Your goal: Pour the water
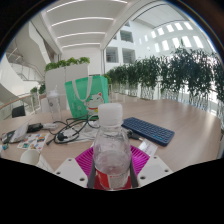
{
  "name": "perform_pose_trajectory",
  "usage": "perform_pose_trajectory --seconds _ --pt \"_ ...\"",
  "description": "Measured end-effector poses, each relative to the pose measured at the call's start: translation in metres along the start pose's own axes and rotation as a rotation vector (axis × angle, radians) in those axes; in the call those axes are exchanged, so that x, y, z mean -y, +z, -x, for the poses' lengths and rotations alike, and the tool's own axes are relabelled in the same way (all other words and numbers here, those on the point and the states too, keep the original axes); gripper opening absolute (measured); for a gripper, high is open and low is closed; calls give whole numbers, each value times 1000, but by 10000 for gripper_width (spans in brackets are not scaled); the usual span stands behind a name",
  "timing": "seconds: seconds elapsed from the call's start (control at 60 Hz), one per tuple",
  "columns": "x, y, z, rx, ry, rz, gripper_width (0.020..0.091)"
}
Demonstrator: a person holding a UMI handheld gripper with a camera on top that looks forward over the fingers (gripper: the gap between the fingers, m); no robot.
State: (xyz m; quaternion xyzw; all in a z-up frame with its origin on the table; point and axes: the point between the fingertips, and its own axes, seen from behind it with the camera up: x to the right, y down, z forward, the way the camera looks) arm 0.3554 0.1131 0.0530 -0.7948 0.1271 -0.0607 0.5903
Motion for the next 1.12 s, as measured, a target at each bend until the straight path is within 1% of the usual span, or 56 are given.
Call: perform_pose_trajectory --seconds 0.017,0.15,0.267,0.3,0.333,0.383,0.4,0.45,0.55,0.683,0.783,0.867,1.117 --pt "-3 -1 0 2 0 9 503" --pt "-2 -5 1 -4 -3 -4 504" --pt "-5 -5 1 -8 1 25 557" --pt "-11 -6 -5 -19 2 53 597" --pt "-14 -12 -6 -25 3 82 691" --pt "-13 -24 -4 -25 8 98 833" --pt "-16 -26 -5 -26 11 103 854" --pt "-15 -50 2 -28 14 119 839" --pt "-14 -91 9 -35 13 131 837" --pt "-6 -165 28 -62 12 150 839" --pt "9 -222 50 -73 16 133 839" --pt "20 -268 70 -87 12 134 837" --pt "47 -370 107 -102 -38 120 838"
